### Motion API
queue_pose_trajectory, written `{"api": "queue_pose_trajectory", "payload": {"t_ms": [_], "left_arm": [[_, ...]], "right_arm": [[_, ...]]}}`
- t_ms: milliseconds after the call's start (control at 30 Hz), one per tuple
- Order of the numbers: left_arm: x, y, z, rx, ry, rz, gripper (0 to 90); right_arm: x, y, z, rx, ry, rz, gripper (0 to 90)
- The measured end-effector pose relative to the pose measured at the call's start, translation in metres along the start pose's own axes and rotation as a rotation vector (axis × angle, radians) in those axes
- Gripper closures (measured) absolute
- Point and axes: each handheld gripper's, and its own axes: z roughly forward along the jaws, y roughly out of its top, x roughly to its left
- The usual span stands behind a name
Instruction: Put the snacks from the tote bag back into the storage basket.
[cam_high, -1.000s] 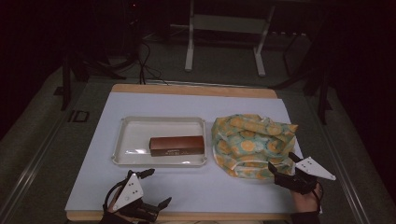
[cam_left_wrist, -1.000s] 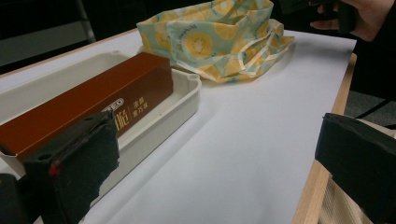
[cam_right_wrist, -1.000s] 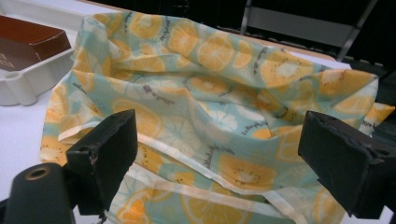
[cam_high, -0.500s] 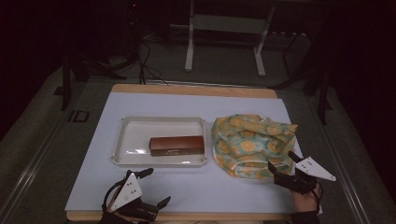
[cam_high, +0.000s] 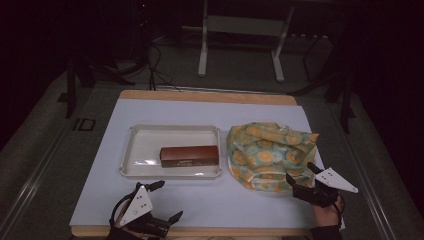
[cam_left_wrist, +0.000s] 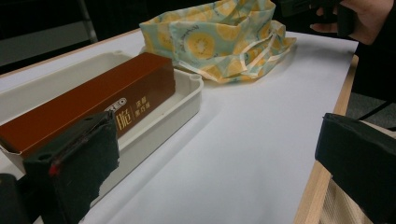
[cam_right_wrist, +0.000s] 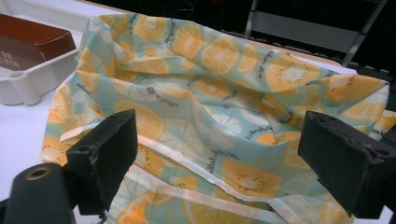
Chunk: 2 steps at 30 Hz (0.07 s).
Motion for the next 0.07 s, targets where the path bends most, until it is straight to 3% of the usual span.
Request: {"api": "queue_pose_trajectory", "payload": {"t_ms": [67], "left_arm": [[0.0000,0.0000,0.0000,0.001,0.000,0.001,0.0]], "right_arm": [[0.0003,0.0003,0.0000,-0.001,0.001,-0.006,12.0]]}}
